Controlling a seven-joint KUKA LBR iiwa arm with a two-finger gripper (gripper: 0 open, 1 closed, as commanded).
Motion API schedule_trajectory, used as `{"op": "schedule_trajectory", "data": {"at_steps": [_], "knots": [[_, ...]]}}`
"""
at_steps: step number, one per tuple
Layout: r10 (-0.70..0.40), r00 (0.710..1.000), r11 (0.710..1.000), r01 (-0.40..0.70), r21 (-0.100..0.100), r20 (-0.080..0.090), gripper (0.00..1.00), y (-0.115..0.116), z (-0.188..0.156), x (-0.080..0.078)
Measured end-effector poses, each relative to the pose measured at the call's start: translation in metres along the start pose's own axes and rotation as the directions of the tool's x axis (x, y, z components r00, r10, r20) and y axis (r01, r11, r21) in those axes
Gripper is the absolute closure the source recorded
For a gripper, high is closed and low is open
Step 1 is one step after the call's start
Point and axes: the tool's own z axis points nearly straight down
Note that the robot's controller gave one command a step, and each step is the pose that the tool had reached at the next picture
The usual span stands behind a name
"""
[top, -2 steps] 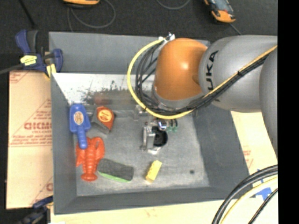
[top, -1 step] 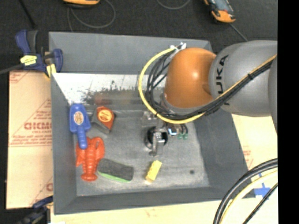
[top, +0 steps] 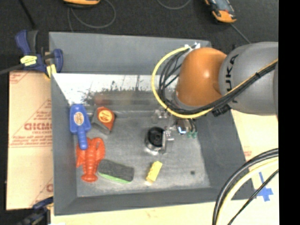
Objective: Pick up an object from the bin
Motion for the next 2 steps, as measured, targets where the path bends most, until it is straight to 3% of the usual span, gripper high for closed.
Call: {"op": "schedule_trajectory", "data": {"at_steps": [1,2], "knots": [[0.079,0.997,0.997,-0.079,0.001,0.003,0.0,-0.017,0.034,-0.001],[0.05,0.999,0.999,-0.05,-0.001,0.015,1.0,-0.021,0.072,-0.012]]}}
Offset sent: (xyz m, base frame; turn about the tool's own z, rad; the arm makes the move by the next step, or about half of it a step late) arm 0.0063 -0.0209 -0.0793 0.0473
